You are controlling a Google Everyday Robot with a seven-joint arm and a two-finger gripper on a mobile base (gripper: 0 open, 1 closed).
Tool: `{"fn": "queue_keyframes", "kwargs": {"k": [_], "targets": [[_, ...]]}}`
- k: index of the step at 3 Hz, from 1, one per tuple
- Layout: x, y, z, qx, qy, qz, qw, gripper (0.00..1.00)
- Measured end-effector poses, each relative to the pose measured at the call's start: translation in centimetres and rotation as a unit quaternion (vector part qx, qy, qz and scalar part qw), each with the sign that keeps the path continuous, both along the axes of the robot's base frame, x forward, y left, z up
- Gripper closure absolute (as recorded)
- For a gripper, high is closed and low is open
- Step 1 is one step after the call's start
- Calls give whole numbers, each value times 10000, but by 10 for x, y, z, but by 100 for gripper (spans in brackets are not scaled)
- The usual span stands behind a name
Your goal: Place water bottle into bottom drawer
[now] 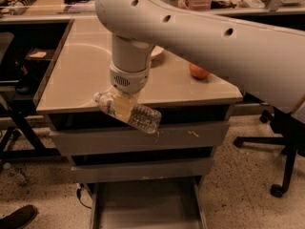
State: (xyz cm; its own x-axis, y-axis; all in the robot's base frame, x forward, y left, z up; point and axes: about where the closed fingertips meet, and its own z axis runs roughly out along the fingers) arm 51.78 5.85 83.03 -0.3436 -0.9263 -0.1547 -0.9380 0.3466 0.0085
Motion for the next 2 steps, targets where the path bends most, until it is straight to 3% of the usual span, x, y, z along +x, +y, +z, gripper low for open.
{"fn": "queue_keyframes", "kwargs": {"k": [2], "targets": [[-92,-38,-25,-171,698,-462,9963,100]]}}
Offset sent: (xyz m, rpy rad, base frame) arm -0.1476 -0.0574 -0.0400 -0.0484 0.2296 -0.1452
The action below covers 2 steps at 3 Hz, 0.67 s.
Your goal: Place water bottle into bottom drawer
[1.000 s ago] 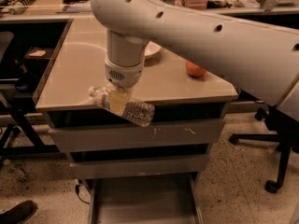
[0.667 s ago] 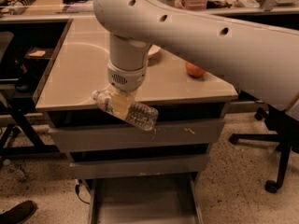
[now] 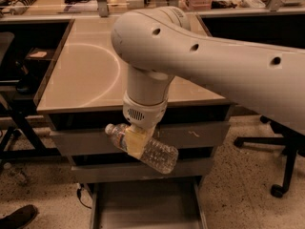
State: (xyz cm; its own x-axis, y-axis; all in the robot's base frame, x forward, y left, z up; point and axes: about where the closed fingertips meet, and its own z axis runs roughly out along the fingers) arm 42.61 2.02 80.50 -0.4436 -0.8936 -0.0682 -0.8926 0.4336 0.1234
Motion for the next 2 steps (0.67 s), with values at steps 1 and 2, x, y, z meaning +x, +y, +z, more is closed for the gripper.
{"fn": "queue_keyframes", "kwargs": {"k": [1,2], "targets": [[0,0,0,0,0,0,10000,100],[-18,-2,-37,94,309,-218,9992,100]]}}
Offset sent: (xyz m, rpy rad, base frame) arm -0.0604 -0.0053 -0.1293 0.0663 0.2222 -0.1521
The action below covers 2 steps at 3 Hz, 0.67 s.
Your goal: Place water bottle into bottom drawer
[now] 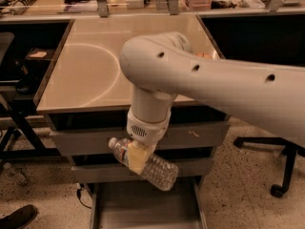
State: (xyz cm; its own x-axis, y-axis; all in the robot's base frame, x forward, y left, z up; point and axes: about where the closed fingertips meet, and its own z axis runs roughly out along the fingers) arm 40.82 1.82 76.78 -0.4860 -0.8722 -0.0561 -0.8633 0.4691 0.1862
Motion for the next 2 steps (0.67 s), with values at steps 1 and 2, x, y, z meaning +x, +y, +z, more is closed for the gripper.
{"fn": "queue_keyframes", "kwargs": {"k": [1,2], "targets": [[-30,-9,-80,42,689,-470,9965,100],[-51,-13,-155,65,1406,-719,9874,100]]}}
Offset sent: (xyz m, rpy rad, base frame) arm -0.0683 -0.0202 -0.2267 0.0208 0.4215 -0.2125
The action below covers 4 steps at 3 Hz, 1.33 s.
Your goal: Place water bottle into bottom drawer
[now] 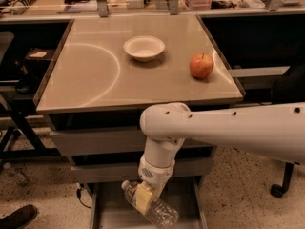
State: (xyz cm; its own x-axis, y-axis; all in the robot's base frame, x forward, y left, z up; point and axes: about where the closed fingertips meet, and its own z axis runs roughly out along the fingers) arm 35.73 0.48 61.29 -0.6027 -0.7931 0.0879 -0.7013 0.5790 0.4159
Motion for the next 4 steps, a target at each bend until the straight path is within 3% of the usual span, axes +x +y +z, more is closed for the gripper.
{"fn": "queue_keyframes", "kwargs": {"k": [2,3,4], "targets": [[0,4,-17,114,40,-43,9999,100],[1,-5,-64,357,156,-659,9971,100],[15,-19,-106,705,182,-1460,9866,100]]}}
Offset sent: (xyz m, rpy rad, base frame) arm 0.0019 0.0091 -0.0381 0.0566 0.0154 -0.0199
